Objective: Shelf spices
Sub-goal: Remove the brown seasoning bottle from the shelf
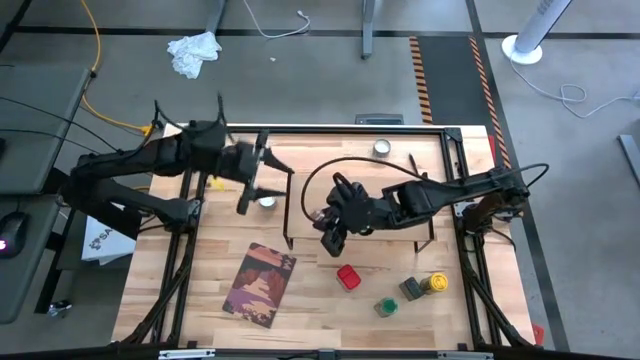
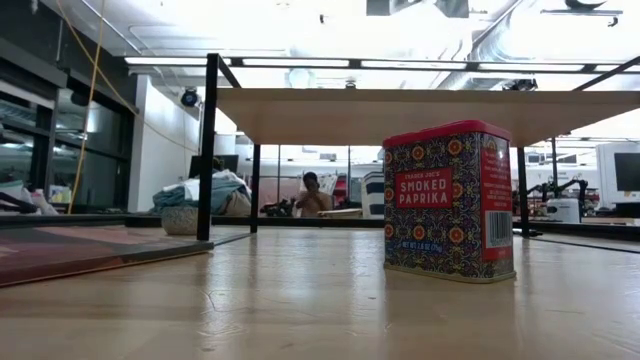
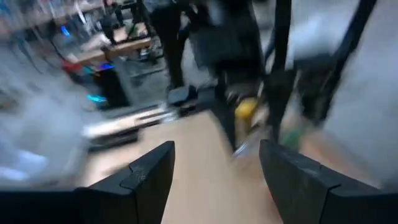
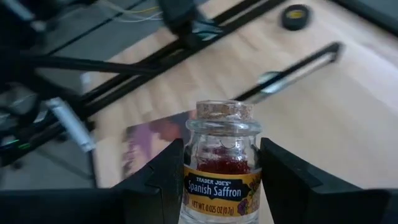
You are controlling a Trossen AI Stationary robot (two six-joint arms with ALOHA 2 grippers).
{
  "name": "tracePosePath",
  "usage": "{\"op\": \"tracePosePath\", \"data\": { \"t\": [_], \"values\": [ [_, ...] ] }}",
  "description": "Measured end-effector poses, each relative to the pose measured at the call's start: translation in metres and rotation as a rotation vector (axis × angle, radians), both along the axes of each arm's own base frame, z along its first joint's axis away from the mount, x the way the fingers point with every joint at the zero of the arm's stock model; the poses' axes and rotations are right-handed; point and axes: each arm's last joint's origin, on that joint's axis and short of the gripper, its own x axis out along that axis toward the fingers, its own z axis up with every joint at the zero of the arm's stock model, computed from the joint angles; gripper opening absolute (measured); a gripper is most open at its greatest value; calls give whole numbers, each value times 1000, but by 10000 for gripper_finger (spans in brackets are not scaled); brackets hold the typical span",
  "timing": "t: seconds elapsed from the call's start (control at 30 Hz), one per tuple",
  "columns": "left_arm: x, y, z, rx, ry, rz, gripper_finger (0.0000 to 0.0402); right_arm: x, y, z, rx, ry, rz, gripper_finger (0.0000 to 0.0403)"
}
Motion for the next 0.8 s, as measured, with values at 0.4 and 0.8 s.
{"op": "tracePosePath", "data": {
  "t": [0.4, 0.8],
  "values": [
    [14, -48, -14, 519, 58, -213, 235, 11, -22, 24, 87, -188, 207, 161],
    [32, -56, -18, 467, 8, -234, 235, 12, -25, 25, 148, -195, 269, 161]
  ]
}}
